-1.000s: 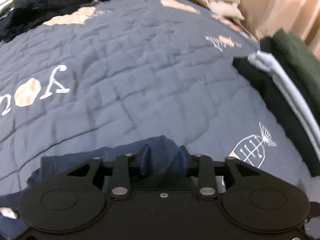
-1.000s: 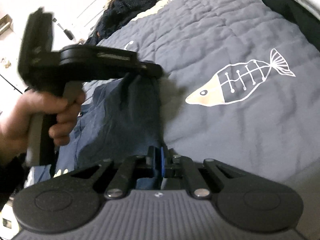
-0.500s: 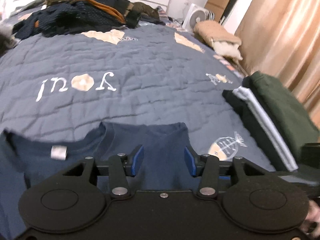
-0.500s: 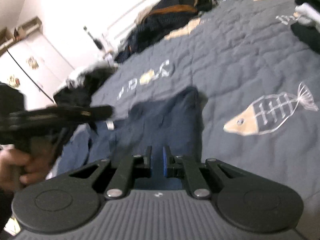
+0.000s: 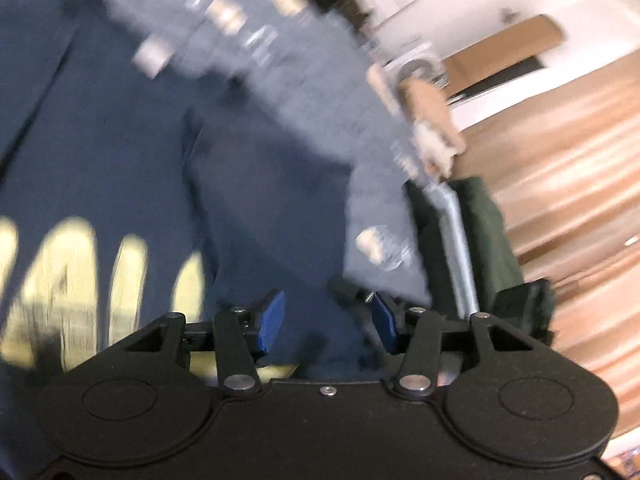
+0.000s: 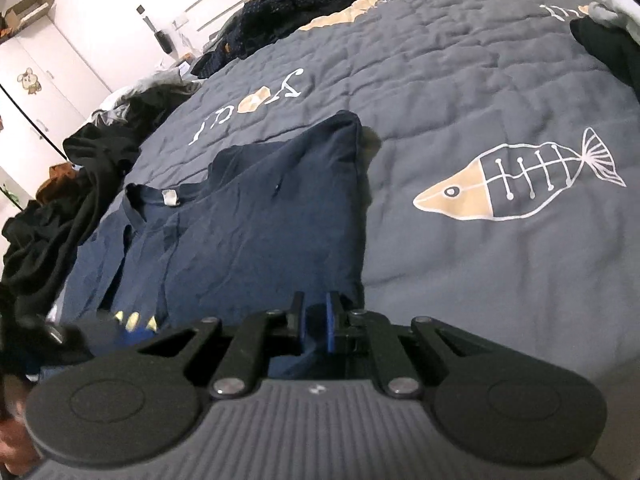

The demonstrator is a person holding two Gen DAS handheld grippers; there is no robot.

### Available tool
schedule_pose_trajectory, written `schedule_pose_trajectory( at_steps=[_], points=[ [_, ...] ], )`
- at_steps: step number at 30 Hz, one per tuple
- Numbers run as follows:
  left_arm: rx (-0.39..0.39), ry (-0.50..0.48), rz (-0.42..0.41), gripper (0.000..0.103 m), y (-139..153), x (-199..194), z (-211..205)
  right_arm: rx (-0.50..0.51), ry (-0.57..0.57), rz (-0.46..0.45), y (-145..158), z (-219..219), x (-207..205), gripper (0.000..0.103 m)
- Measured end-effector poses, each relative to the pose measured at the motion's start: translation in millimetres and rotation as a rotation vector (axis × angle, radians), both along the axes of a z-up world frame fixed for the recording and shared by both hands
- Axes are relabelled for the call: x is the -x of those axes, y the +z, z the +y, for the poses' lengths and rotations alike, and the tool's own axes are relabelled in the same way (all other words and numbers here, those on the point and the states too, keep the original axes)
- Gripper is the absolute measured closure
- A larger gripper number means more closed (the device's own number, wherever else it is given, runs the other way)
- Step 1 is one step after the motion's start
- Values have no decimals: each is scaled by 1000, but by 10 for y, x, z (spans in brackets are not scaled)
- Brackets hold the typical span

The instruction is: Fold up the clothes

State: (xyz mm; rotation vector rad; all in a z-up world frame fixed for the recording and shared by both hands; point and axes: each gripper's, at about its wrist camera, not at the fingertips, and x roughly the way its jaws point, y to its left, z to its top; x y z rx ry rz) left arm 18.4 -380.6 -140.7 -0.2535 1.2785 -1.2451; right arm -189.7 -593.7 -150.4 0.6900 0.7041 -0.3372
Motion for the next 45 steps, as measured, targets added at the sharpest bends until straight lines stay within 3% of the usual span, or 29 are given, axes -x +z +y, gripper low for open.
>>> schedule_pose_trajectory(
  at_steps=[2,7,12,16,20,24,29,37,42,45],
  points=[
    [-50,-26,-6,55,-74,34,32,4,5,11,-19,5,-6,94],
    [-41,-44,-2,55,-14,-6,276,-8,4,9,-35,-14,1,94],
    [89,14,23,55,173,-171,358,-11,-2,9,-36,-8,1,94],
    [130,20,34,52,241,-223,112,-19,-3,8,-40,-8,-5,93],
    [105,0,75,42,63,-199,-99,-22,4,3,-40,-11,-7,90],
    [42,-21,76,43,-185,-191,-174,-28,13,-4,-39,-13,-6,85],
    [86,49,79,43,-222,-431,-141,-41,16,-15,-49,-14,1,80],
    [63,190,-34,43,-119,-932,-286,-52,23,-25,-48,-18,7,76],
    [53,282,-46,44,-117,-1144,-286,-55,26,-27,-48,-17,3,74],
    [69,290,-58,44,-24,-1134,-207,-63,25,-30,-44,-23,3,73]
  ],
)
